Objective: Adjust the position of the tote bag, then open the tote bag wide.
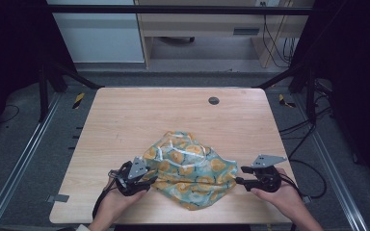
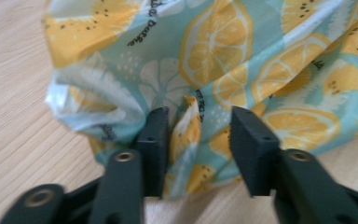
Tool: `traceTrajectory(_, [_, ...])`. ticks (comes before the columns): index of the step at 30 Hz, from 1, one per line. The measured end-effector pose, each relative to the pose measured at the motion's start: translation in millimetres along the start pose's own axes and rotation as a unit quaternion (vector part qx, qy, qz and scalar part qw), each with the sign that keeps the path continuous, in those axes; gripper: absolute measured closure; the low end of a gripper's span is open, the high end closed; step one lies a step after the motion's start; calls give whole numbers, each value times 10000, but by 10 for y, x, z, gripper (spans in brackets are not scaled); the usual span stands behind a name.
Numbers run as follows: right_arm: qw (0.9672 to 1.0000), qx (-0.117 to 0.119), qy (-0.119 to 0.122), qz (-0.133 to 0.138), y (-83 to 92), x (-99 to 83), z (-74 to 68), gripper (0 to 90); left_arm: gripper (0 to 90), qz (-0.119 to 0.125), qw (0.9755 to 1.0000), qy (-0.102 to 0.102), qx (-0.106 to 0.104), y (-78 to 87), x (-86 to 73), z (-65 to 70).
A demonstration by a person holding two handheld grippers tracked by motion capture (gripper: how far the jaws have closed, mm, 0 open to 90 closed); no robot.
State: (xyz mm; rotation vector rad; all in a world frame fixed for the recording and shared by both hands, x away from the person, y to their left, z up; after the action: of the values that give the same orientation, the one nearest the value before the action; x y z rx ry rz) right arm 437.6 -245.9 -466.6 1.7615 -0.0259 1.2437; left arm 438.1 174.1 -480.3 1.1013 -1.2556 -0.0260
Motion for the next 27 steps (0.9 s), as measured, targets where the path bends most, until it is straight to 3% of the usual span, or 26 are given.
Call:
traceTrajectory(7, [9999,-98,29,96,204,14,-39,263,410,153,9998,102,7,297,21,33])
traceTrajectory(12, [9998,-106,25,156,283,57,-42,210,373,236,9997,88,0,442,88,26])
traceTrajectory(17, [9998,-109,40,174,373,119,-42,178,375,287,9995,16,133,570,281,-75])
traceTrajectory(21, [9998,-97,104,121,404,127,-43,174,375,172,9996,-82,196,541,466,-182])
traceTrajectory(25, [9998,-144,78,93,408,82,4,206,405,223,9996,118,115,374,708,-348])
traceTrajectory(27, [9998,-153,69,63,404,53,32,223,410,133,9998,117,134,289,794,-398])
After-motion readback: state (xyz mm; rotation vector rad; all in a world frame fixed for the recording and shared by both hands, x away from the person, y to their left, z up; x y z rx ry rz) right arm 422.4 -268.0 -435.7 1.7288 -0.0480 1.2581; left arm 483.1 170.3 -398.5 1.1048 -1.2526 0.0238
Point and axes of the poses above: each handheld gripper's, and its own axes: y roughly backward along the jaws, x roughly out of its top, z roughly to its right, the point moved 1 cm from there along -y, roughly forward along the jaws, and after that the axes turned 1 degree about -x, right-handed, at the moved point
